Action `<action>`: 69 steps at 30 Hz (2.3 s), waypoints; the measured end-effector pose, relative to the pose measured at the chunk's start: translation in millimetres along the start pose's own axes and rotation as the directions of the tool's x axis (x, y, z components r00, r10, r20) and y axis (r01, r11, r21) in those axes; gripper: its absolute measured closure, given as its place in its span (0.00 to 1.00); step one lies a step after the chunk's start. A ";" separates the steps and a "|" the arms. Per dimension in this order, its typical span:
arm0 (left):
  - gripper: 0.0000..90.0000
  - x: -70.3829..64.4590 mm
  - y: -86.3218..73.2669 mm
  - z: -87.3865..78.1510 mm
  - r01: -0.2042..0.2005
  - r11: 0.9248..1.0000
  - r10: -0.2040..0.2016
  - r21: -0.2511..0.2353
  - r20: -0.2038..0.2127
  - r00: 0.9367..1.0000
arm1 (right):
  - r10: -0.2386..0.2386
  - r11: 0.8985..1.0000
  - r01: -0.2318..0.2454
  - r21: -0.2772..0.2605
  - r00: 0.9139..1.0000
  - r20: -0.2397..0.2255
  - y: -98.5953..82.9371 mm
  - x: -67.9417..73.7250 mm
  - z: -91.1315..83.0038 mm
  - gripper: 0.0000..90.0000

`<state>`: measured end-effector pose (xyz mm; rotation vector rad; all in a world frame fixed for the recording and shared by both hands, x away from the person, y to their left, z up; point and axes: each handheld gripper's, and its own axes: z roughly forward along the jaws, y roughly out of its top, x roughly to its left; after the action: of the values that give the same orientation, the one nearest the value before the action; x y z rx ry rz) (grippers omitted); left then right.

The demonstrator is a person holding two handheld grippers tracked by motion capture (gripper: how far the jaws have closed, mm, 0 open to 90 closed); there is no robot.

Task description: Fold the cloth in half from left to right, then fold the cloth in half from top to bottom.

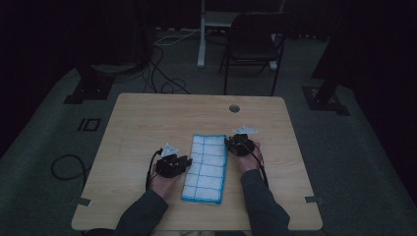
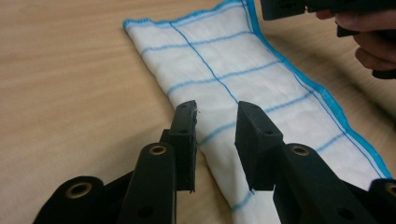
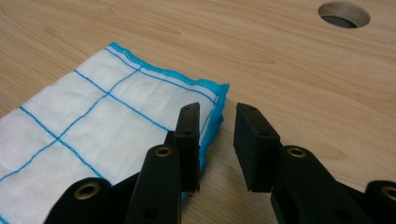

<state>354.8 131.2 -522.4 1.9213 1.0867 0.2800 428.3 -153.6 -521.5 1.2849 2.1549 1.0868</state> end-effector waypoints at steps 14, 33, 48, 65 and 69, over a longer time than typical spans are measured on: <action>0.71 13.0 23.8 20.4 -0.032 0.999 0.031 -0.020 -0.038 0.999 | -0.005 1.000 0.005 0.000 1.000 -0.011 1.1 -0.2 -0.4 0.79; 0.68 33.4 48.3 72.5 0.014 0.997 -0.005 0.080 -0.114 0.993 | -0.011 0.999 0.013 0.050 0.999 -0.037 3.0 1.3 18.2 0.77; 0.65 38.8 55.8 90.0 0.034 0.995 -0.020 0.093 -0.140 0.990 | 0.019 0.999 -0.017 0.050 0.999 -0.027 10.6 0.9 28.6 0.57; 0.85 38.7 53.3 93.4 0.026 0.997 -0.018 0.073 -0.108 0.994 | 0.032 0.990 -0.025 0.139 0.998 -0.046 13.4 2.8 41.5 0.78; 0.93 37.9 52.6 93.0 0.059 0.996 -0.051 0.073 -0.104 0.993 | 0.048 0.989 -0.038 0.143 0.997 -0.066 14.3 1.4 42.5 0.87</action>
<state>460.0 94.3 -543.5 1.9583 1.2319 0.3126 464.0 -130.9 -536.3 1.3811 2.3017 1.0249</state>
